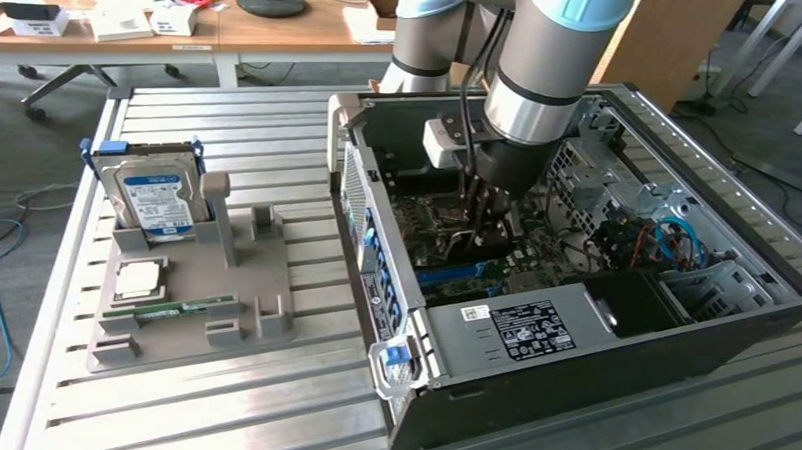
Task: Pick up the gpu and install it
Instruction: 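Insert the gpu into the slot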
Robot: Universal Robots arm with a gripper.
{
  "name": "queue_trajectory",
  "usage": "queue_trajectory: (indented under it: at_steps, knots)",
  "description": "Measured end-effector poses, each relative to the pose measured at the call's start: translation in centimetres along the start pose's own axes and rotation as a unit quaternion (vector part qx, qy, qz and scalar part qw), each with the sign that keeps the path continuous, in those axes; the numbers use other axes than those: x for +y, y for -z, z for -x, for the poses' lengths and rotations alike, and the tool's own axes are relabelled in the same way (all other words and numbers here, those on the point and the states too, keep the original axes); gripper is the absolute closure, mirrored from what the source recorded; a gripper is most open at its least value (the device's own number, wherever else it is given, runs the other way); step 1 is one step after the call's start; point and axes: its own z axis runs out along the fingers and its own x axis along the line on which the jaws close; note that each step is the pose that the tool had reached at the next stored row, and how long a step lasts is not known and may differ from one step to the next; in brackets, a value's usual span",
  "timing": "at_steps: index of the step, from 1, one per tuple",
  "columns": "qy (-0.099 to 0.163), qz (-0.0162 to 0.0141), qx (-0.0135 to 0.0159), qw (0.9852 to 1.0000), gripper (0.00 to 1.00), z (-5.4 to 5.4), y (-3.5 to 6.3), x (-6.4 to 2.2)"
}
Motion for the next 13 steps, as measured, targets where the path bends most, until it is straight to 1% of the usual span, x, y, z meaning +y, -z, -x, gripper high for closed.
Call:
queue_trajectory:
  at_steps: [13]
  knots:
    - [0.000,0.0000,0.0001,1.0000,0.73,-0.01,-0.25,0.20]
